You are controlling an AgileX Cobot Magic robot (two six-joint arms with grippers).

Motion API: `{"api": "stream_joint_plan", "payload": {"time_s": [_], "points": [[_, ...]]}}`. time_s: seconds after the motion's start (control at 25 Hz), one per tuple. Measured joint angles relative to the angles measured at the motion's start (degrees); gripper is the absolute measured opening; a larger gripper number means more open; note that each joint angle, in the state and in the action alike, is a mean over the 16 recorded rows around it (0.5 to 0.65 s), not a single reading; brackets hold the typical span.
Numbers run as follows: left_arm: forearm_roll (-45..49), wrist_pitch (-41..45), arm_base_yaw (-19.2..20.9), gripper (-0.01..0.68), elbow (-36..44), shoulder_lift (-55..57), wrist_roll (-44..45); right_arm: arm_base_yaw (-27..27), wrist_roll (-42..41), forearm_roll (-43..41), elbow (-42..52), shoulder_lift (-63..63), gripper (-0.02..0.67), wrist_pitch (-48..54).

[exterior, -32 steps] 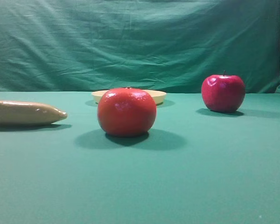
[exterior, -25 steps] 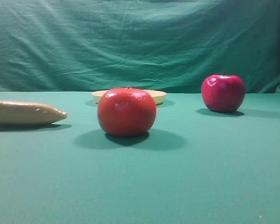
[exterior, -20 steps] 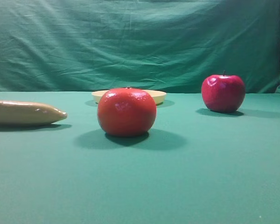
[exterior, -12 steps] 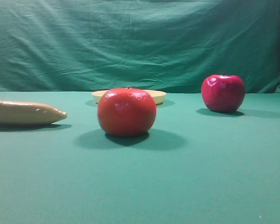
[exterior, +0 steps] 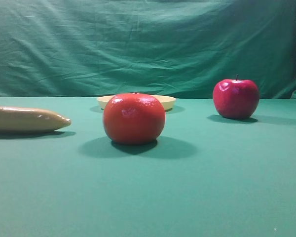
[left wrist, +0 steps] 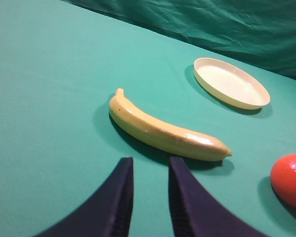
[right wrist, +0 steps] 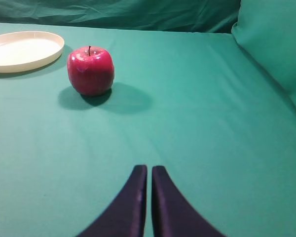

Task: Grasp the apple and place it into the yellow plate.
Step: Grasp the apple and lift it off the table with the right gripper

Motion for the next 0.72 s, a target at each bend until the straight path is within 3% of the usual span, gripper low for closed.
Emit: {"api": "stream_joint_plan", "payload": {"time_s": [0.4,0.72], "points": [[0.0,0.0,0.0,0.157,0.0,0.0,0.0,0.0,2.3,2.4,-1.0,0.2,0.0,-10.9],[0.0,0.0,0.0,0.157,0.0,0.0,0.0,0.0,5.5,4.2,-9.2,7.0,0.0,-12.8]]}}
